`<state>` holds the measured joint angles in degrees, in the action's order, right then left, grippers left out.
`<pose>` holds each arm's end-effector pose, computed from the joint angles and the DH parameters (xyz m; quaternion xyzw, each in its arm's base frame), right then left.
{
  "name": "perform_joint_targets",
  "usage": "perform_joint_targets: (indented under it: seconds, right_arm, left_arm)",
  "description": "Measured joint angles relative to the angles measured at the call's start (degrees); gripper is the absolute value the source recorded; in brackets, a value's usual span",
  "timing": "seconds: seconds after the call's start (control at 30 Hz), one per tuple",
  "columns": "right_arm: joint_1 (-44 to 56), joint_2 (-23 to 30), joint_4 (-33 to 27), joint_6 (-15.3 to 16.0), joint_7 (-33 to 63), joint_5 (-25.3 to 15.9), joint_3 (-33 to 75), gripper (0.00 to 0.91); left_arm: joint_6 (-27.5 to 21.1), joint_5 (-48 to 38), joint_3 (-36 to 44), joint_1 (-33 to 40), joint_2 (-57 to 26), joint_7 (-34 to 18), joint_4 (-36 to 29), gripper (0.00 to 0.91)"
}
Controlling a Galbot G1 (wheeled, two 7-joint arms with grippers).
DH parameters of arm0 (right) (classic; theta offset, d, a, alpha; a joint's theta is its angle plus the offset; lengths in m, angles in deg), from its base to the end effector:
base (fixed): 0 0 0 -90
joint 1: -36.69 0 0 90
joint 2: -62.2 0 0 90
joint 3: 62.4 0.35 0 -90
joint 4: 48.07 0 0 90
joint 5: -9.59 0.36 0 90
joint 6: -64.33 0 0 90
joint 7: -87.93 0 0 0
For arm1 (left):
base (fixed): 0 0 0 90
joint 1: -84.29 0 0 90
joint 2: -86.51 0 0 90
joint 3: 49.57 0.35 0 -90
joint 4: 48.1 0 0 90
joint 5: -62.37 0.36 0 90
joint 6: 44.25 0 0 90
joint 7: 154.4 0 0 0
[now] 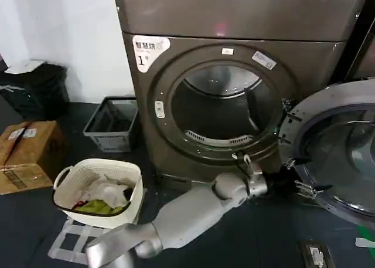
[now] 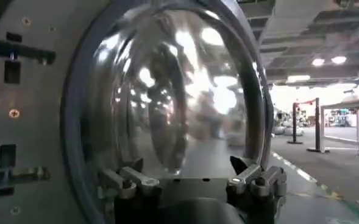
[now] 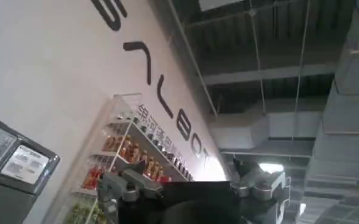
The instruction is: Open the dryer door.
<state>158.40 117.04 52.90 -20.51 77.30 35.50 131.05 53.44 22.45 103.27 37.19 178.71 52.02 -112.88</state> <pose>-0.0869 -0.4431 0.0158 0.5281 0.7712 -0.2892 0.2067 0.4438 -0.3089 -0.2591 0.6500 0.7567 -0.0456 0.0533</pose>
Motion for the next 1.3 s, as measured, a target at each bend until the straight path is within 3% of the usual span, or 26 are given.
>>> perform_joint_targets:
  seconds: [0.37, 0.73, 0.9, 1.3]
  right_arm:
    - [0.5, -0.4, 0.1, 0.0, -0.4, 0.3, 0.6, 0.907]
    - [0.1, -0.8, 0.7, 0.1, -1.0, 0.2, 0.2, 0.907]
    - [-0.1, -0.9, 0.8, 0.1, -1.2, 0.1, -0.1, 0.907]
    - [-0.3, -1.3, 1.3, 0.2, -2.0, 0.0, 0.0, 0.907]
  left_arm:
    - [0.7, -1.1, 0.1, -0.4, 0.0, -0.5, -6.3, 0.907]
    - [3.0, 2.5, 0.8, 0.8, -0.4, -5.1, -12.5, 0.907]
    - [2.4, 6.3, 2.4, 1.5, -6.5, -9.1, -16.0, 0.907]
    - [-2.8, 4.0, 5.1, 3.5, -22.3, -9.6, -27.2, 0.907]
